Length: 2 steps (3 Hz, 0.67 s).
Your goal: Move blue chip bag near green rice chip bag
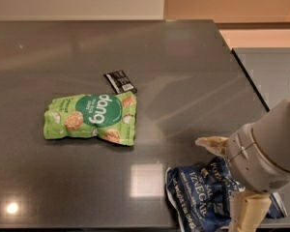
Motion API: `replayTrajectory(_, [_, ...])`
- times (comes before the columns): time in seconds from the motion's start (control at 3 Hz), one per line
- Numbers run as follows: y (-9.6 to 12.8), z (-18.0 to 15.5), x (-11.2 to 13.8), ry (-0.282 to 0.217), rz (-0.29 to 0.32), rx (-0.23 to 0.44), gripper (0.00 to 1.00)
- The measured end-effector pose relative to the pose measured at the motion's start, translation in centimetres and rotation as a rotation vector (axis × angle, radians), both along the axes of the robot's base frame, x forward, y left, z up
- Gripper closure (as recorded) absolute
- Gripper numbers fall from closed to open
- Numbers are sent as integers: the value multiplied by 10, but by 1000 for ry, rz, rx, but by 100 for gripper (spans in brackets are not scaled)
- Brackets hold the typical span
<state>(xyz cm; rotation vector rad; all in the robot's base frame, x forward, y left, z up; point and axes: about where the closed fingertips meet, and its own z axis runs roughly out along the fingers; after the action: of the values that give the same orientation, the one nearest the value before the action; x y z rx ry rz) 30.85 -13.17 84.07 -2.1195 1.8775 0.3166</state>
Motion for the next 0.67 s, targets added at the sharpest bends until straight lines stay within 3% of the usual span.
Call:
replayTrajectory(0.33, [8,-11,-4,1,14,-3,0])
replayTrajectory(0.67, [12,-16,-5,-4,11,-12,18])
